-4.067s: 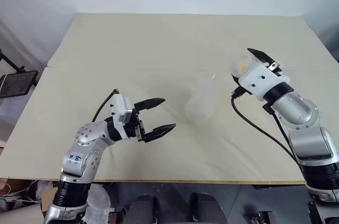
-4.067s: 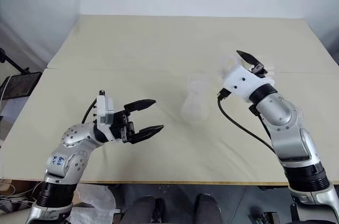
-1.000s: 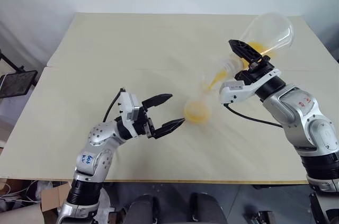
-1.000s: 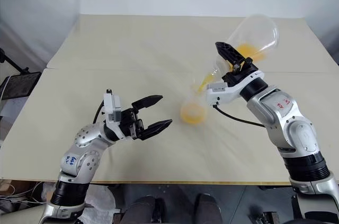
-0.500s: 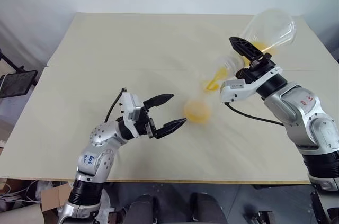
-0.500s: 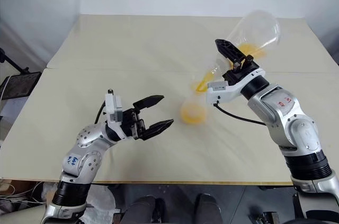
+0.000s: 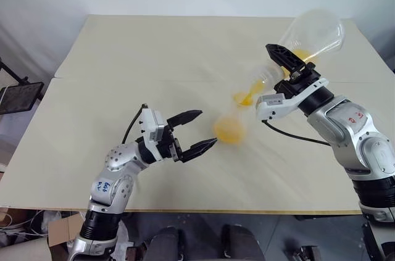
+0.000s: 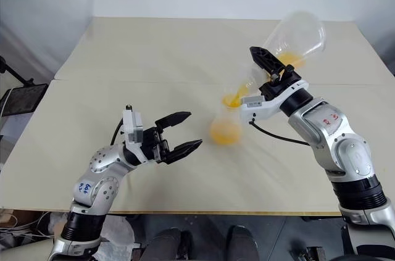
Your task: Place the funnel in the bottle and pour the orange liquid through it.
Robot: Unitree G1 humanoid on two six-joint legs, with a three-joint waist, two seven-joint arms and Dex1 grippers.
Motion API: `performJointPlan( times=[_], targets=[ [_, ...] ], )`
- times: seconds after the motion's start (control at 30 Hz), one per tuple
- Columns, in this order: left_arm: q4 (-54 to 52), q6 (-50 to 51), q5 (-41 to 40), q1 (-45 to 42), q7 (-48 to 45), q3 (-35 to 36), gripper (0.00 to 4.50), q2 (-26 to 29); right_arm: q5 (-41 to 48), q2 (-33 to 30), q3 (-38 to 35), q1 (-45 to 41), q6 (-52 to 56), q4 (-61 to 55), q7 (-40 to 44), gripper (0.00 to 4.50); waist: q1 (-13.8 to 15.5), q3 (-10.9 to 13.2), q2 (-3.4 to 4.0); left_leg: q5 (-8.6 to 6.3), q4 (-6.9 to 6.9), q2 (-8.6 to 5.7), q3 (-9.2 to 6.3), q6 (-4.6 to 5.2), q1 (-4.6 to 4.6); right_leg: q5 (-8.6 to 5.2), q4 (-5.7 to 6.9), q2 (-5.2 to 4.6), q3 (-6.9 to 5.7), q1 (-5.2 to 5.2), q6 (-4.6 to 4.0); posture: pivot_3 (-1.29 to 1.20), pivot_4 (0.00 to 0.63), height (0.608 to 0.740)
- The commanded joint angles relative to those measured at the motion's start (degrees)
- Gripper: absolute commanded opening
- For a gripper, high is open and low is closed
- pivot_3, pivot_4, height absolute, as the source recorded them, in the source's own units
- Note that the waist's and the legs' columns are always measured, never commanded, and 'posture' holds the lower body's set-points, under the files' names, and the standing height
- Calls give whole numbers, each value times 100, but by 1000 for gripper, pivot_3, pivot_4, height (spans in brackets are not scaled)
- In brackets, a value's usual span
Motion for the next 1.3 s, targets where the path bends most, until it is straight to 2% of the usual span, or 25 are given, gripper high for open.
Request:
performJointPlan(
  times=[0.03,1.3],
  targets=[
    [-264,-95,-5,37,32,-26,4500,-4,-56,-94,-143,-119,-22,-72,-202,2807,-1,0,0,0,0,0,0,0,0,0,0,0,0,0,0,0,150,740],
    [-207,-314,75,45,187,-70,4500,-184,-299,-114,-76,-318,-170,81,-441,2807,-3,0,0,0,0,0,0,-1,0,0,0,0,0,0,0,0,150,740]
  ],
)
